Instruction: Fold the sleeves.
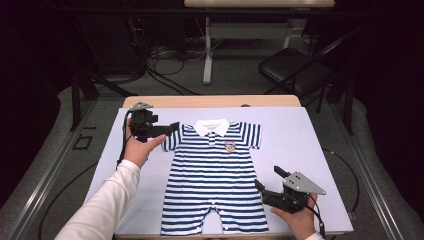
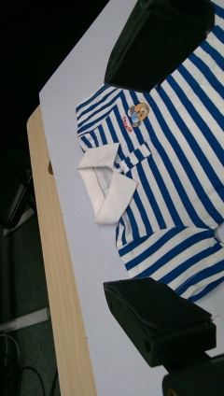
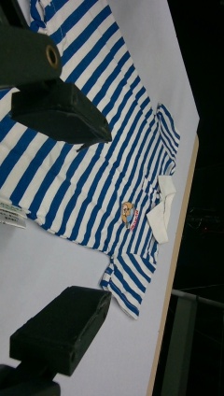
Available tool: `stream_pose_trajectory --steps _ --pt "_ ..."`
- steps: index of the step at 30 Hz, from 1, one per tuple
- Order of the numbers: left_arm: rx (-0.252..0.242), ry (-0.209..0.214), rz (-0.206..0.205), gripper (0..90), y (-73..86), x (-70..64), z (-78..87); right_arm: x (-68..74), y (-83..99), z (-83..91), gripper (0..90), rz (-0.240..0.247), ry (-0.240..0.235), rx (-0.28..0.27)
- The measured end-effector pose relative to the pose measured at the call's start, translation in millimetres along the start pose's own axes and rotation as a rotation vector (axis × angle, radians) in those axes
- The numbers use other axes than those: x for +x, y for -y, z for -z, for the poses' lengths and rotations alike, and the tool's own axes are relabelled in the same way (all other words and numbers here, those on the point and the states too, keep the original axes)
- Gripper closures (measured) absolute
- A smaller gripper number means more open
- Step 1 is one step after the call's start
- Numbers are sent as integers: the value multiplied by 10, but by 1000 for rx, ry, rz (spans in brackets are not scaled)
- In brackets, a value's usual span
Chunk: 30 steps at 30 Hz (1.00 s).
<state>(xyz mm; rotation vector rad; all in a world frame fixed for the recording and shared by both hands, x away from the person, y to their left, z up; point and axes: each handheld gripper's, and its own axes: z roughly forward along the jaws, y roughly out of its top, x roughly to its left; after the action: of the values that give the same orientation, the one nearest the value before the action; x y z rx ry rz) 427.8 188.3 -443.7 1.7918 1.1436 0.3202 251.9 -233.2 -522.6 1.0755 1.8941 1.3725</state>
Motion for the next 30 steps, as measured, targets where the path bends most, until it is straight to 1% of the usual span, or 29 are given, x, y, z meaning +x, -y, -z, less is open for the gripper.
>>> stream_pose_trajectory --steps 1,3,6,9,11,13,19,22,24,26,28,30 --pt "0 -3 -2 49 -4 13 -11 1 0 0 189 0 0 0" --pt "8 -4 7 59 -13 35 -36 4 0 -1 189 2 -1 -2" --pt "20 -21 10 61 -21 67 -75 2 0 0 189 2 0 1" --pt "24 -29 16 67 -30 102 -107 -1 2 -2 189 -2 -2 -1" --pt "15 -30 25 68 -36 125 -129 -5 1 -1 189 -1 -2 -3" --pt "15 -38 27 68 -45 148 -146 -4 2 -2 189 1 -1 -2" --pt "25 -53 48 68 -60 205 -210 -6 4 -7 190 3 0 -3" --pt "29 -52 58 68 -57 228 -248 -4 7 -13 190 -1 1 -9" --pt "27 -40 55 68 -56 240 -271 -5 7 -13 190 0 1 -8" --pt "29 -42 56 71 -53 248 -298 -7 8 -13 190 -1 1 -8" --pt "32 -50 58 79 -45 259 -334 -8 8 -14 190 -4 0 -7" --pt "55 -61 47 99 -38 268 -371 -10 8 -13 189 -2 1 -4"
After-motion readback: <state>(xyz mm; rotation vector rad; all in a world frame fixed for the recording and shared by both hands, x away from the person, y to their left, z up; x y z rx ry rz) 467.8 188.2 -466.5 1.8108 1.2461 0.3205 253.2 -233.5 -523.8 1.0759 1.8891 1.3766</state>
